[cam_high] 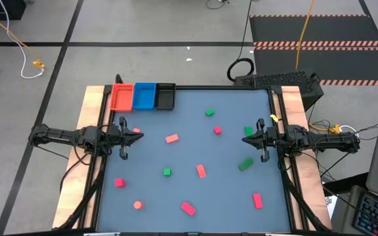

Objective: Sort & place blocks by color

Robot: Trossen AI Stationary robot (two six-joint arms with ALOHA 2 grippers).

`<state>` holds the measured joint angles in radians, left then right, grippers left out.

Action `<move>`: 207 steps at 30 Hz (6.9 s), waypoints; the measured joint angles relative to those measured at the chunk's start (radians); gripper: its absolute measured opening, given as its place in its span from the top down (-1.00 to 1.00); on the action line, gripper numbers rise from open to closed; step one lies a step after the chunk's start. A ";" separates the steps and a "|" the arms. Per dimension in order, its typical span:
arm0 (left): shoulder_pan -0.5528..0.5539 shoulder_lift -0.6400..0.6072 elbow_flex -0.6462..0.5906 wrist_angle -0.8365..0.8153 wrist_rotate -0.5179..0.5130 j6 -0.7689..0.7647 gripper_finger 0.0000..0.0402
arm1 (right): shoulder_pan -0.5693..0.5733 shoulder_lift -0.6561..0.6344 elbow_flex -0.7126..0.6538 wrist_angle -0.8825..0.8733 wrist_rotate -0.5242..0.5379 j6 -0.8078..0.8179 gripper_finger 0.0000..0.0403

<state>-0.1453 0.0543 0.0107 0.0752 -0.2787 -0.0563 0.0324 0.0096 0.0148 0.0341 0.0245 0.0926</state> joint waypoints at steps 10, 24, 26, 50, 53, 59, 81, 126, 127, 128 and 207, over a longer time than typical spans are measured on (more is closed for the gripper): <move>0.000 0.000 0.000 0.000 0.000 0.000 0.94 | 0.000 0.000 0.000 0.000 0.000 0.000 1.00; 0.000 0.000 0.000 0.000 0.000 0.000 0.94 | 0.000 0.000 0.000 0.000 0.000 0.000 1.00; 0.000 0.000 0.000 0.000 0.000 0.000 0.94 | 0.000 0.000 0.000 0.000 0.000 0.000 1.00; 0.000 0.000 0.000 0.007 0.000 -0.176 0.94 | 0.000 0.000 0.000 0.188 0.001 0.016 1.00; 0.000 0.000 0.000 0.007 0.000 -0.243 0.94 | 0.000 0.000 0.000 0.267 0.001 0.036 1.00; 0.000 0.000 0.000 0.016 0.000 -0.355 0.94 | 0.000 0.000 0.000 0.332 0.001 0.045 1.00; 0.000 0.046 0.000 0.394 -0.187 -0.175 0.84 | 0.000 0.000 0.000 0.339 0.066 -0.052 0.88; 0.264 1.015 0.540 0.203 0.020 -0.056 -0.26 | -0.213 1.433 0.774 -0.292 0.205 -0.046 -0.37; 0.264 1.015 0.540 0.201 0.020 -0.053 -0.26 | -0.217 1.455 0.774 -0.286 0.200 -0.034 -0.37; 0.264 1.015 0.540 0.198 0.020 -0.053 -0.26 | -0.222 1.471 0.774 -0.284 0.191 -0.025 -0.37; -0.002 1.421 0.556 0.886 -0.292 0.771 -0.26 | -0.207 1.630 0.774 0.986 -0.226 0.522 0.10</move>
<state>-0.1474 1.4750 0.5667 0.9609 -0.5711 0.7147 -0.1742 1.6394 0.7891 1.0198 -0.2017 0.6149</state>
